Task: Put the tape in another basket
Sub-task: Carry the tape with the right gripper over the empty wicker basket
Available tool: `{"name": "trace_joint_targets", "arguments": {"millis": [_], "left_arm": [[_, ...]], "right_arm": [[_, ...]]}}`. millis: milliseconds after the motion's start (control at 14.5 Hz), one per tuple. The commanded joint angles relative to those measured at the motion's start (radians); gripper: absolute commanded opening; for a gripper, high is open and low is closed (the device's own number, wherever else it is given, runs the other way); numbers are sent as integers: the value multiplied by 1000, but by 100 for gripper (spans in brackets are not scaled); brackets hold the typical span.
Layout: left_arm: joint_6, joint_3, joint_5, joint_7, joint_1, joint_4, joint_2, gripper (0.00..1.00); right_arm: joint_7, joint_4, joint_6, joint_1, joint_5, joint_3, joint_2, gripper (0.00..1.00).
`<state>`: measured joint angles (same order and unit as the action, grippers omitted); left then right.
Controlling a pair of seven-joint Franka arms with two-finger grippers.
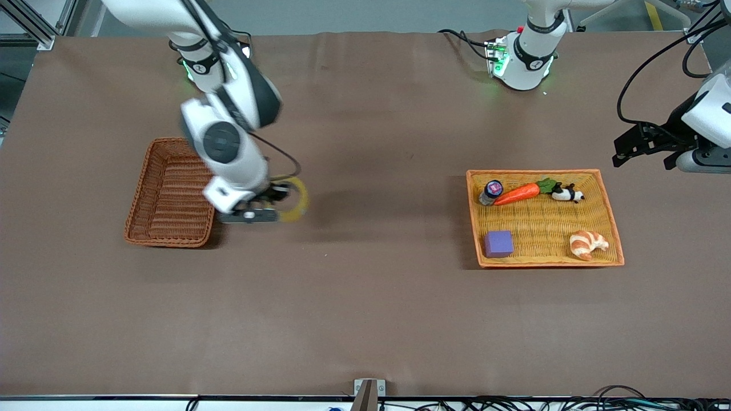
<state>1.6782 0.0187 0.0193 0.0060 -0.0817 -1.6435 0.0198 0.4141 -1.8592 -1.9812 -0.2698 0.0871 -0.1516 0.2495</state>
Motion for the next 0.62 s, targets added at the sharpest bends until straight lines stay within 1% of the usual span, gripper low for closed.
{"name": "trace_joint_targets", "arguments": {"millis": [0,138,275,344,413,550], "left_arm": [[-9,3,-19,-3,-4,5,2,100],[-8,3,-19,-3,-4,7,2,100],[-8,3,-19,-3,-4,8,2,100],[-9,3,-19,-3,-4,8,2,100],[-9,3,-19,-3,-4,8,2,100],[-9,3,-19,-1,-4,8,3,100]], "right_arm": [[-211,-90,58,34,-15,130,-111,0],[-375,-150,53,35,-21,242,-150,0],[-492,-228,10,35,-21,346,-171,0],[-529,-268,-25,37,-21,378,-173,0],[-579,-314,-84,38,-21,415,-174,0],[-697,-427,-253,40,-21,498,-173,1]]}}
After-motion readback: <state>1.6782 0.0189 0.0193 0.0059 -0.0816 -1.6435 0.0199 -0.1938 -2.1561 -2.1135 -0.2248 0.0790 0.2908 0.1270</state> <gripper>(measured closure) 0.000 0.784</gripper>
